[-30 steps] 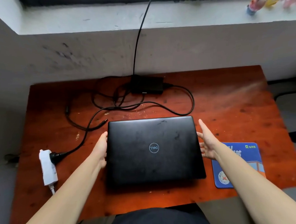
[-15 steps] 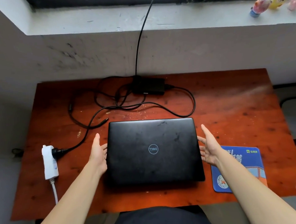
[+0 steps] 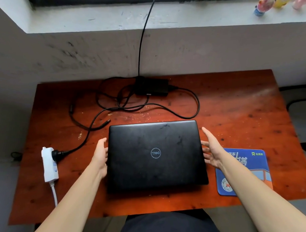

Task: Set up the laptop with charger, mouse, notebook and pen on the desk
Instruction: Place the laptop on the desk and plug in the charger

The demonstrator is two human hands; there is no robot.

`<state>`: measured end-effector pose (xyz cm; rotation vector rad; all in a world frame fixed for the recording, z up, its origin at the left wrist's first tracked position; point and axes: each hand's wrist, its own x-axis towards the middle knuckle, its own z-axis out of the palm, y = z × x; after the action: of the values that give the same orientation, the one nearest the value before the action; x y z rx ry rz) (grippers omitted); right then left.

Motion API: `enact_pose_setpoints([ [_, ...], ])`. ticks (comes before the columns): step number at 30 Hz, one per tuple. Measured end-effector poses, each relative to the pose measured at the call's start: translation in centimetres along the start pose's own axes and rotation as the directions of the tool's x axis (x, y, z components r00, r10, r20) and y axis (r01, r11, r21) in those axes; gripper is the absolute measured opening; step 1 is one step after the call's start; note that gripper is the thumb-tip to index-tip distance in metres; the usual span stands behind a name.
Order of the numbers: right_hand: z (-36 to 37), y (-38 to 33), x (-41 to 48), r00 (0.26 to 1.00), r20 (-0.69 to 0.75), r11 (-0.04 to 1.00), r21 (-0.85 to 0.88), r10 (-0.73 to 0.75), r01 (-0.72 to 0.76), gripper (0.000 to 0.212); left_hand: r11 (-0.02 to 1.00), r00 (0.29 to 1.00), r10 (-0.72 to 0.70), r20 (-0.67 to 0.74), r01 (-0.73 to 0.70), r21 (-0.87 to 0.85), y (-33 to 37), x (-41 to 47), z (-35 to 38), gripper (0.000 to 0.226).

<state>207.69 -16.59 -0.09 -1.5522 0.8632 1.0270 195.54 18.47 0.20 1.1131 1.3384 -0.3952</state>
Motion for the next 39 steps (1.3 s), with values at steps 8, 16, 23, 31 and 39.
enact_pose_setpoints([
  [8, 0.9, 0.8, 0.1, 0.998, -0.026, 0.998, 0.016, -0.057, 0.057, 0.057, 0.998, 0.996, 0.043, 0.074, -0.047, 0.048, -0.9, -0.1, 1.1, 0.071],
  [16, 0.4, 0.8, 0.5, 0.998, -0.04, 0.997, 0.05, -0.049, 0.051, 0.082, 0.998, 0.998, 0.055, -0.005, -0.055, 0.001, -1.0, -0.8, 0.9, 0.062],
  [23, -1.0, 0.8, 1.0, 0.992, -0.105, 0.993, 0.082, -0.072, 0.081, 0.053, 0.994, 0.995, 0.095, -0.012, -0.095, -0.045, -2.0, -0.6, 3.4, 0.072],
  [31, -1.5, 1.3, 1.1, 0.987, -0.078, 0.983, -0.128, -0.143, 0.132, 0.073, 0.998, 0.998, 0.061, -0.006, -0.061, 0.005, -1.4, -0.5, 2.1, 0.072],
  [39, -0.5, -1.4, -0.3, 0.91, -0.052, 0.879, -0.289, -0.411, 0.381, 0.066, 0.965, 0.965, 0.261, -0.04, -0.262, -0.022, -1.6, -5.7, 1.7, 0.066],
])
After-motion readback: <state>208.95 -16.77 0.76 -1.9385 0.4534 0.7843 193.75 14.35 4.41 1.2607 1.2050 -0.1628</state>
